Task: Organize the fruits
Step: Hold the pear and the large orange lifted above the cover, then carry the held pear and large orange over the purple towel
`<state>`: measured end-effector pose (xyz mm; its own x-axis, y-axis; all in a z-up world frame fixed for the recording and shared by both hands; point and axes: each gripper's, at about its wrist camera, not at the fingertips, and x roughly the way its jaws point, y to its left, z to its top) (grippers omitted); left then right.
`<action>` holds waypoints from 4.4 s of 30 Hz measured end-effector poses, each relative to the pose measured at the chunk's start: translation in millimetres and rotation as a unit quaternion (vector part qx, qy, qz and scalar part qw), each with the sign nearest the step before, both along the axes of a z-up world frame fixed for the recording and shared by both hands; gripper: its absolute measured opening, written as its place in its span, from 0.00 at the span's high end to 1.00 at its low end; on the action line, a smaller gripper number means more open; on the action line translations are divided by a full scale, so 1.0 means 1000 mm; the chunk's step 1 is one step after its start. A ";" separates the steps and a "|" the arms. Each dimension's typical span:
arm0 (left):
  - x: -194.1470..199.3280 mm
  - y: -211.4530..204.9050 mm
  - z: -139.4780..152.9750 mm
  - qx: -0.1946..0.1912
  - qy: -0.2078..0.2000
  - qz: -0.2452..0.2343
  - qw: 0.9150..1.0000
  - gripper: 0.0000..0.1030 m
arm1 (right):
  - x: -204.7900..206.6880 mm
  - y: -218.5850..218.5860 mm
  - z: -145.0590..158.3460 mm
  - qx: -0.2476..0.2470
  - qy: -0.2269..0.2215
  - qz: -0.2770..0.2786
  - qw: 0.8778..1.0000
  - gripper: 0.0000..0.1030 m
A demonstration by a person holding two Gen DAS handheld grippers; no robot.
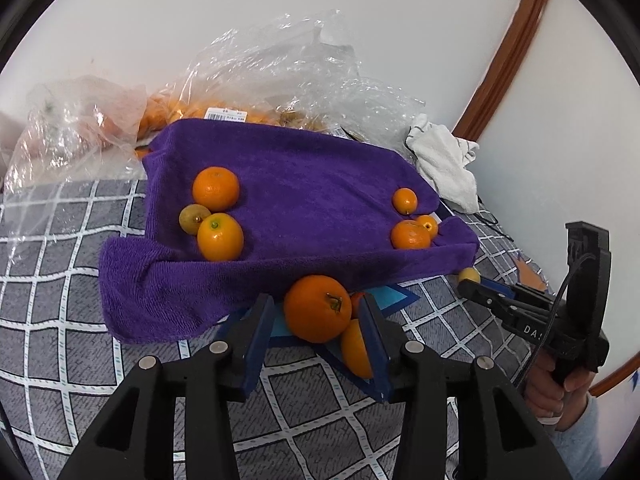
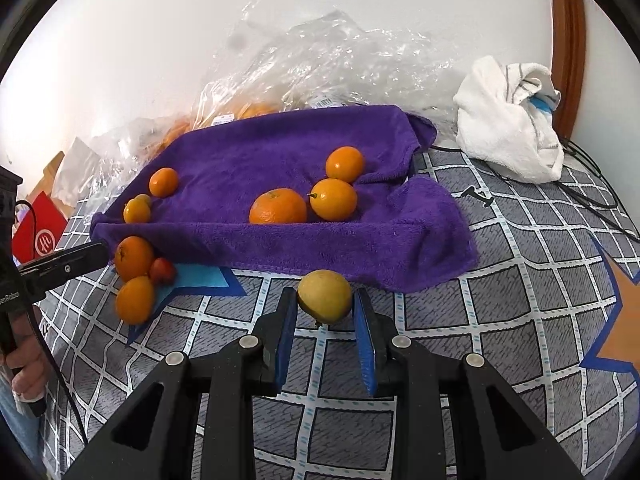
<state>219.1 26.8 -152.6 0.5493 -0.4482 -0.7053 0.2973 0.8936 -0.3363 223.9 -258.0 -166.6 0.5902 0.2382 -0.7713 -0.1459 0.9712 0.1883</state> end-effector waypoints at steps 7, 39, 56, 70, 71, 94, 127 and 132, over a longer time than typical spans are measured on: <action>0.004 0.003 -0.007 -0.023 0.015 0.000 1.000 0.60 | -0.004 -0.001 0.004 -0.007 -0.009 0.000 1.000 0.72; 0.002 -0.012 -0.014 0.012 -0.001 0.003 1.000 0.64 | -0.001 0.000 -0.001 -0.030 0.000 -0.002 1.000 0.72; 0.014 -0.006 -0.026 -0.036 0.047 0.007 0.998 0.52 | -0.005 0.007 0.002 -0.034 -0.006 0.008 0.999 0.72; -0.004 0.001 0.005 -0.031 -0.041 0.023 0.998 0.62 | -0.010 -0.007 0.016 0.001 -0.041 -0.013 0.999 0.72; -0.005 0.003 0.008 -0.036 -0.048 0.025 0.998 0.62 | -0.011 -0.008 0.017 0.003 -0.045 -0.014 0.999 0.72; -0.009 0.034 0.032 -0.046 -0.101 0.082 0.990 0.62 | -0.014 -0.022 0.042 0.049 -0.078 -0.043 0.995 0.72; 0.025 0.060 0.098 -0.019 -0.107 0.122 0.986 0.62 | 0.030 0.006 0.097 0.050 -0.086 -0.005 0.995 0.72; 0.045 0.059 0.099 -0.012 -0.102 0.126 0.987 0.62 | 0.049 0.008 0.097 0.032 -0.090 -0.004 0.995 0.72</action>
<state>263.9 85.9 -53.4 0.7745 -0.2951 -0.5596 0.1305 0.9400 -0.3151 273.1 -249.5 -69.7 0.7204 0.2776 -0.6356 -0.1745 0.9595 0.2212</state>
